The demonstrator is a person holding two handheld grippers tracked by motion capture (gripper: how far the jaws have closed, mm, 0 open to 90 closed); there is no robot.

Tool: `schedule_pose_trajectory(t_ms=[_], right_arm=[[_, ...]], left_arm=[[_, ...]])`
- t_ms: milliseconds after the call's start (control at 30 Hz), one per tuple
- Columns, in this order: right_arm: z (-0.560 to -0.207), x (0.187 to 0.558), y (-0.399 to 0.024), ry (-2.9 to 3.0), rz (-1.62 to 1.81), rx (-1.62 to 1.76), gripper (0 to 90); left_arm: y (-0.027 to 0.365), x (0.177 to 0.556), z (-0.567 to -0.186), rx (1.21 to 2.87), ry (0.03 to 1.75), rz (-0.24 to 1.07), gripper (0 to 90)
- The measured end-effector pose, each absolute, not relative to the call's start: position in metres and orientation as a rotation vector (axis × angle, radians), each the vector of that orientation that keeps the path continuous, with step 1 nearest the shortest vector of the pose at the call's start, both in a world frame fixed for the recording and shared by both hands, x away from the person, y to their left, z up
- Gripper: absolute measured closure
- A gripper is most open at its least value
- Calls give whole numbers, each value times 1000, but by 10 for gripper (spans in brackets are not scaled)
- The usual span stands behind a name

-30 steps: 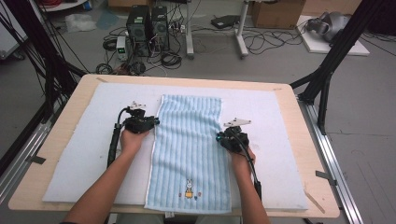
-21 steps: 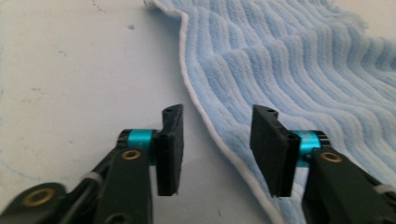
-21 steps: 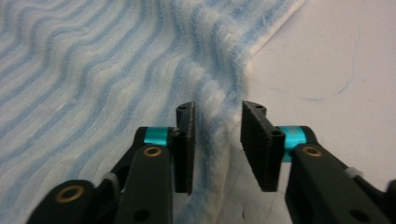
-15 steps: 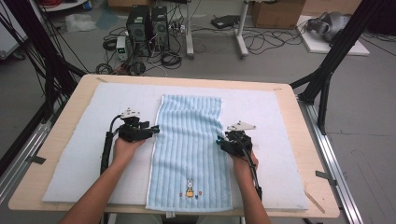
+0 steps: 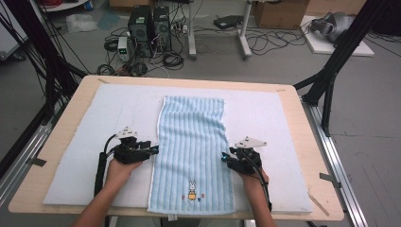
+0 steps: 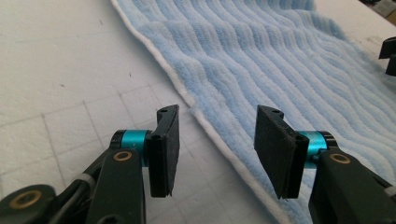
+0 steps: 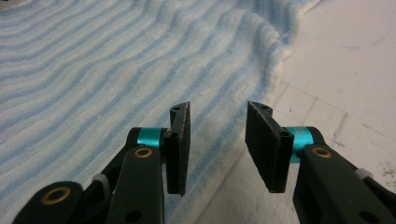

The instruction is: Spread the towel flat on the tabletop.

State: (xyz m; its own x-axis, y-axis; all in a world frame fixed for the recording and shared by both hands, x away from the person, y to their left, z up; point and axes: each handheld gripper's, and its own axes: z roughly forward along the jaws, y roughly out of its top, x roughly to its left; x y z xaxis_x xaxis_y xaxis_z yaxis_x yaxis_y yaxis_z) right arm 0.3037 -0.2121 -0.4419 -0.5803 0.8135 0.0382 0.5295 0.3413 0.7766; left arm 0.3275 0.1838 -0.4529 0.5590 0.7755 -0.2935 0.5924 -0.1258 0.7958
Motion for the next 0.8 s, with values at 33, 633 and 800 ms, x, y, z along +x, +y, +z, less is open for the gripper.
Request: schedule_pose_trajectory(t_ms=[33,633,800], right_arm=[[-441,303,-212,2260,1101,1174,595],[-441,295,-206,2307,1102,1156,587],[-447,294,-203,2328,1065,1167,698]], left_arm=[[184,327,-453,1820,1122,235,504],[181,306,-449,1850,1105,214,470],[171,295,-453,1935,1043,260,589]])
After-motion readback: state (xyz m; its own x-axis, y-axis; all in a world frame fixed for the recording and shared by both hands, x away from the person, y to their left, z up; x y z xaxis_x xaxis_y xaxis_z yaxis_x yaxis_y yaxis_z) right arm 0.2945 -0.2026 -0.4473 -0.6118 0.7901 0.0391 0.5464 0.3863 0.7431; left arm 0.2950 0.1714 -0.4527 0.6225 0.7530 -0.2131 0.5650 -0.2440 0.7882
